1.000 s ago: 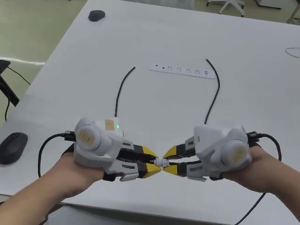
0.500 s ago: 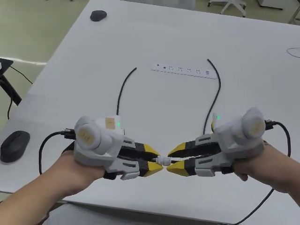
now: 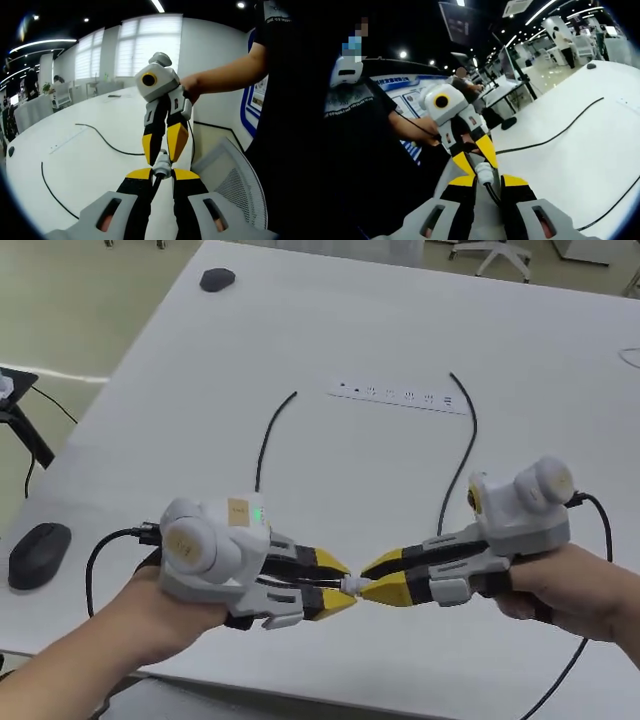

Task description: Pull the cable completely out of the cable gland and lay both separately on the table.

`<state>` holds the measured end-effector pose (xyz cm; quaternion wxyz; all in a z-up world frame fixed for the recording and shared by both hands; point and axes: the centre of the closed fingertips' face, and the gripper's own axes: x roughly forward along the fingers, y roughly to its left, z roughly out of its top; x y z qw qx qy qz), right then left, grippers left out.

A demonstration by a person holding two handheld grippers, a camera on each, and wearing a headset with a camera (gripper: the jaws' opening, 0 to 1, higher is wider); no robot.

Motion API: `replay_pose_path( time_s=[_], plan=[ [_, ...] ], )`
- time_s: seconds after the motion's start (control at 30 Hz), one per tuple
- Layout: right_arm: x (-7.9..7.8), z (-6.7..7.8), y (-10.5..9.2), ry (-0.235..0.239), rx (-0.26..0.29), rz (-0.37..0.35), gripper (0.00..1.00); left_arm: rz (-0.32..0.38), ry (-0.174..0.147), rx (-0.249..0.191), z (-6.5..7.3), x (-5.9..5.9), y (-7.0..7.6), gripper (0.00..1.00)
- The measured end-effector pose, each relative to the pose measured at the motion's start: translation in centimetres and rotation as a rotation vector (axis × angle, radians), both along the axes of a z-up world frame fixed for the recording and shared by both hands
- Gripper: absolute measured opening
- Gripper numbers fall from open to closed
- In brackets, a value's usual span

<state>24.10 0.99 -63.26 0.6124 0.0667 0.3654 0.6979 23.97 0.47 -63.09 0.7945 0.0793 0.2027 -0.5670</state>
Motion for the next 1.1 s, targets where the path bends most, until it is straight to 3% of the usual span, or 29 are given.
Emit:
replay_pose_path(
  time_s=[0.17,0.23,0.3,0.37,0.4,0.43,0.47,0.7,0.73,0.8,0.83,0.87,0.9,0.93,1.1],
  plan=[
    [-0.4,0.1,0.1,0.027,0.005,0.018,0.10,-0.002,0.009,0.006,0.0,-0.1,0.0,0.15],
    [-0.7,0.2,0.3,0.005,0.008,0.026,0.09,-0.004,0.014,0.008,-0.1,-0.1,0.1,0.14],
    [-0.7,0.1,0.2,0.015,0.000,0.028,0.08,-0.012,0.021,0.009,-0.1,-0.3,0.0,0.14],
    [-0.9,0.1,0.1,-0.014,-0.001,0.043,0.08,-0.011,0.037,0.006,-0.1,-0.4,-0.1,0.14],
    [-0.9,0.2,0.2,-0.056,0.003,0.049,0.07,-0.009,0.040,0.003,-0.2,-0.3,-0.1,0.14],
    [-1.2,0.2,0.2,-0.061,0.000,0.053,0.07,-0.007,0.065,-0.006,-0.2,-0.3,-0.1,0.14],
    [-1.3,0.3,0.3,-0.077,-0.004,0.061,0.07,-0.008,0.071,-0.006,-0.2,-0.3,0.0,0.14],
    [-1.3,-0.3,0.1,-0.328,-0.045,0.118,0.07,0.003,0.096,-0.005,-0.7,-0.3,0.0,0.14],
    [-1.4,-0.3,0.1,-0.355,-0.047,0.122,0.07,0.007,0.114,-0.011,-0.8,-0.3,0.0,0.14],
    [-1.4,-0.3,0.1,-0.384,-0.057,0.113,0.07,0.006,0.115,-0.015,-0.8,-0.4,0.0,0.15],
    [-1.1,-0.1,0.2,-0.450,-0.048,0.108,0.07,0.015,0.116,-0.025,-0.7,-0.3,0.0,0.15],
    [-1.1,0.0,0.2,-0.481,-0.045,0.110,0.07,0.035,0.154,-0.051,-0.6,-0.2,0.0,0.15],
    [-1.2,0.1,0.1,-0.515,-0.054,0.114,0.07,0.036,0.158,-0.057,-0.5,-0.2,0.0,0.15],
    [-1.1,0.2,0.1,-0.554,-0.057,0.119,0.07,0.034,0.138,-0.057,-0.4,-0.1,0.0,0.15],
    [-1.3,0.1,0.0,-0.714,-0.100,0.156,0.07,0.034,0.165,-0.066,-0.5,-0.1,-0.1,0.15]
  ],
)
